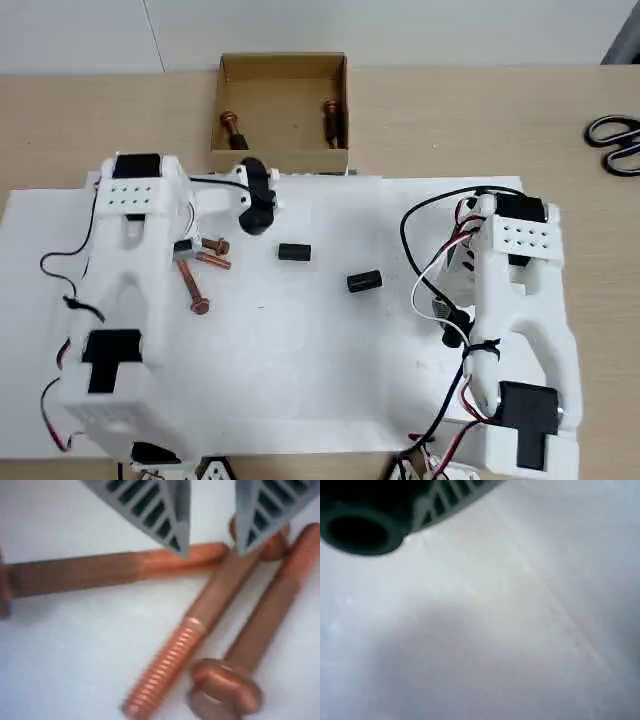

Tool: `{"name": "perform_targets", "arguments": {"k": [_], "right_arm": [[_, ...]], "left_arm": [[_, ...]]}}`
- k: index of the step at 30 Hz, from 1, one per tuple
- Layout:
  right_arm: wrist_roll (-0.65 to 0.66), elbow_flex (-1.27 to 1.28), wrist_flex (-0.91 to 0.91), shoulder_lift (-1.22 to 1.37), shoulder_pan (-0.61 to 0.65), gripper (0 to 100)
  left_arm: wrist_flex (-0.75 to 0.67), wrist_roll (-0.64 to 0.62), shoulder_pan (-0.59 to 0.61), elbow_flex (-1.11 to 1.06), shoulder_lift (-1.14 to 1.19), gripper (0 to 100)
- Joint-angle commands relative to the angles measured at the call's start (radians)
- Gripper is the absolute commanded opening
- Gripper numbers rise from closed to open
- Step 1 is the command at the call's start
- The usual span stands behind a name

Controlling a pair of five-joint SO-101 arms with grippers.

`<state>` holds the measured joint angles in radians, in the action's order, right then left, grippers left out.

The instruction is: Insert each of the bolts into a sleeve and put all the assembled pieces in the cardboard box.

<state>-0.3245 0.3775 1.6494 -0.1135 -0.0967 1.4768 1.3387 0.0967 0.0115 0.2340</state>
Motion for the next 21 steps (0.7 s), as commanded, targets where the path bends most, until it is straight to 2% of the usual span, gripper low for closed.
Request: {"name": "perform_targets", "arguments": {"k": [1,7,13,21], "right_arm": [[0.009,-0.005,-0.008,-0.038,-0.008,0.3],[0.009,-0.005,-0.007,-0.036,-0.008,0.3],[0.009,-0.005,-0.010,-0.036,-0.008,0.3],[0.009,-0.005,-0.002,-0.038,-0.010,0.3]], "left_arm": [[0.009,0.236,-0.012,0.122,0.043,7],[0.025,0.238,-0.018,0.257,0.160,7],[0.161,0.242,-0.054,0.372,0.247,7],[0.250,0.270,-0.061,0.458,0.339,7]]}}
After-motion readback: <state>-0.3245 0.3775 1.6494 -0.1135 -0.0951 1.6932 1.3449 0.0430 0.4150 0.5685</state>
